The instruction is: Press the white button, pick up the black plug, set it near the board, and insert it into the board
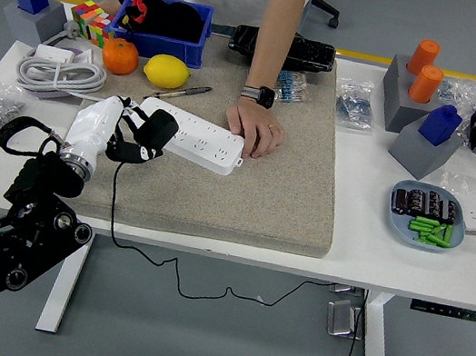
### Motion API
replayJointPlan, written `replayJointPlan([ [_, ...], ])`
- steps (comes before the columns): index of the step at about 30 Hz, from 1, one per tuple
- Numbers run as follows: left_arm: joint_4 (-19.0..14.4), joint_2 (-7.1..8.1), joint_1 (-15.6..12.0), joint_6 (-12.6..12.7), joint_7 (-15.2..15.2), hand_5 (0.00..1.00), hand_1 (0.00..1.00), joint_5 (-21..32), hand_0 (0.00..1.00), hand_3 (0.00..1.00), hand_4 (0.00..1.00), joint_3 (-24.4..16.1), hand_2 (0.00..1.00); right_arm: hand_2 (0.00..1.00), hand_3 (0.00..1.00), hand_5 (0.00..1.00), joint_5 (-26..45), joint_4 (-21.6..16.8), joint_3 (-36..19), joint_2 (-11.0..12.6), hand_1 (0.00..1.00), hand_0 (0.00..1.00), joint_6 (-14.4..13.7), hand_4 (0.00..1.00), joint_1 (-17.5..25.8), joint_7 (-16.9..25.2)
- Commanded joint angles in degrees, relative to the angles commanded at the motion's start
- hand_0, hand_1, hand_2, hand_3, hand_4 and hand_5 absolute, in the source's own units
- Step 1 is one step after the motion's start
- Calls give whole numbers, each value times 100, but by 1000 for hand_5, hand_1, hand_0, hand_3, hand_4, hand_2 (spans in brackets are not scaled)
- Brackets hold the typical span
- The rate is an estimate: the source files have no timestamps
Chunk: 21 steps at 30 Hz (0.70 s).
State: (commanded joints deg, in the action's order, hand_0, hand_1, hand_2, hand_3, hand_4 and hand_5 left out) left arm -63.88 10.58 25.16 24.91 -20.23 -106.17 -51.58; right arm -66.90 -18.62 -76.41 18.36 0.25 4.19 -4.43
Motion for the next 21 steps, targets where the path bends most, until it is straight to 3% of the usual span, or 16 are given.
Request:
replayJointPlan([
  [13,353,-248,457,-21,-91,2,250,18,264,521,805,276,299,697,652,441,16,3,24,7,707,822,3,771,-8,1],
  [21,420,-358,543,-38,-160,2,250,40,262,524,805,438,300,696,650,436,18,11,47,9,706,823,5,769,2,-1],
])
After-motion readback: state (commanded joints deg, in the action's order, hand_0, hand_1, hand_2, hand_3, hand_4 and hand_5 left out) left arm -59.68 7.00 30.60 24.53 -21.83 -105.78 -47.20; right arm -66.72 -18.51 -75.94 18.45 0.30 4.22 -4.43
